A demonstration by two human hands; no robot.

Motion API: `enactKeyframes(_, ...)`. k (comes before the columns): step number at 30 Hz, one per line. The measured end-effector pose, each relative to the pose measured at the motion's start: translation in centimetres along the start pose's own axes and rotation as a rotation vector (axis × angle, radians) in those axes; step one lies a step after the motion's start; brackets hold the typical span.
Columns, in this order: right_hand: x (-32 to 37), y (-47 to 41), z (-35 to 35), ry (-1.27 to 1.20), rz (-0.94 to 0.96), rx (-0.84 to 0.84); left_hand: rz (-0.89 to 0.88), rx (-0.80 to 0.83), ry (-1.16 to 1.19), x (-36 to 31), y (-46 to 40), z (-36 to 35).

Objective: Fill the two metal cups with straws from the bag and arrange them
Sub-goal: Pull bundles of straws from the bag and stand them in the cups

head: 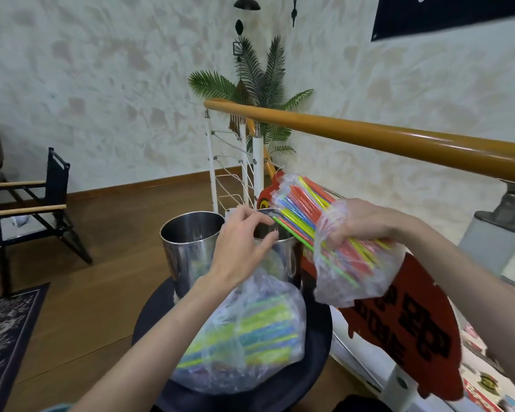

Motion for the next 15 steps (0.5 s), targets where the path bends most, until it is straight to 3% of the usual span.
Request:
enactKeyframes(3, 1.0, -0.5, 0.2, 0.061, -0.03, 0.103, 0.039, 0.052, 0.032, 0.8, -0.1, -0.4)
enactKeyframes(10, 2.4, -2.6, 0.8, 0.261, -0.176, 0.308, -0.033, -0.047, 0.025, 1.0, -1.2, 0.7)
enactKeyframes(15, 4.2, -3.5, 1.2, 0.357, -0.181, 0.36, -0.237, 0.249, -0.201, -0.1, -3.7, 0.0)
Point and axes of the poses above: each hand's wrist, its own y-axis away from the middle knuckle, its own z-axis out of the back of the hand, x = y × z, the point moved 7 cm from there along -y, towards the middle knuckle, and after that the axes turned 7 degrees about x, right-handed, at the moved point
